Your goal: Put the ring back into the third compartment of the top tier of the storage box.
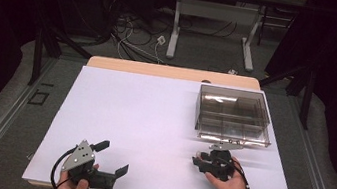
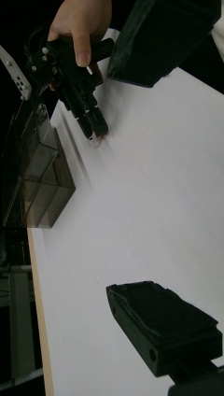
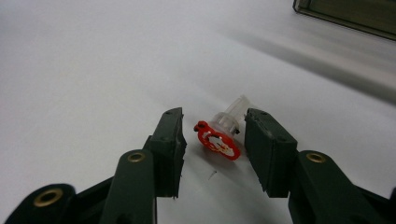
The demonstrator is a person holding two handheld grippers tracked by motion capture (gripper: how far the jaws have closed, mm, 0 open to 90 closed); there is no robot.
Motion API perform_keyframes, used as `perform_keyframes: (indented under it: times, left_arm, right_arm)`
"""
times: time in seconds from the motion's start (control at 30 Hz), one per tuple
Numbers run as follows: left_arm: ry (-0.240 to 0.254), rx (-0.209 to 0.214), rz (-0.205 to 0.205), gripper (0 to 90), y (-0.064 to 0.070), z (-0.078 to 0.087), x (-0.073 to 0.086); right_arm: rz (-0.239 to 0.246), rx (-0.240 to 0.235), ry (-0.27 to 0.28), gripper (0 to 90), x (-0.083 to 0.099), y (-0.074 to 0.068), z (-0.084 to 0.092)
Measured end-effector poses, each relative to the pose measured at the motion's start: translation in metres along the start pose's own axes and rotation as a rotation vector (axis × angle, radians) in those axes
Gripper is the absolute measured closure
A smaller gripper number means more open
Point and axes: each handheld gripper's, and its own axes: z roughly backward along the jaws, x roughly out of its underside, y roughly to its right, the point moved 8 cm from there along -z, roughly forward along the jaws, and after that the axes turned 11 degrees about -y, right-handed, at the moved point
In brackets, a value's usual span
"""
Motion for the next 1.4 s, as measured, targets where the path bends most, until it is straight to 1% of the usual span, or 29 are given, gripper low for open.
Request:
perform_keyframes:
  times: [0.17, 0.4, 0.53, 0.7, 0.83, 1.07, 1.4]
  left_arm:
    - [0.000, 0.001, -0.002, 0.6, 0.0003, 0.0000, -0.0001]
    - [0.000, 0.001, -0.002, 0.6, 0.0003, 0.0000, -0.0001]
    - [0.000, 0.001, -0.003, 0.6, 0.0007, 0.0000, 0.0000]
    - [0.000, 0.002, -0.003, 0.6, 0.0007, 0.0000, 0.0000]
    - [0.000, 0.001, -0.004, 0.6, 0.0007, 0.0001, 0.0000]
    - [-0.001, -0.001, -0.008, 0.6, 0.0004, 0.0001, 0.0000]
    - [0.000, 0.002, -0.003, 0.6, 0.0008, 0.0001, -0.0001]
  right_arm:
    - [0.002, 0.004, -0.001, 59.0, 0.0001, 0.0005, 0.0000]
    - [0.010, 0.023, -0.007, 62.2, 0.0008, 0.0023, 0.0003]
    - [0.012, 0.022, -0.006, 63.5, 0.0008, 0.0025, 0.0003]
    - [0.006, 0.030, -0.005, 66.3, 0.0009, 0.0033, 0.0004]
    - [-0.001, 0.030, -0.006, 67.2, 0.0009, 0.0033, 0.0005]
    - [0.013, 0.040, -0.004, 68.1, 0.0011, 0.0039, 0.0002]
    - [0.013, 0.039, -0.004, 68.4, 0.0011, 0.0040, 0.0003]
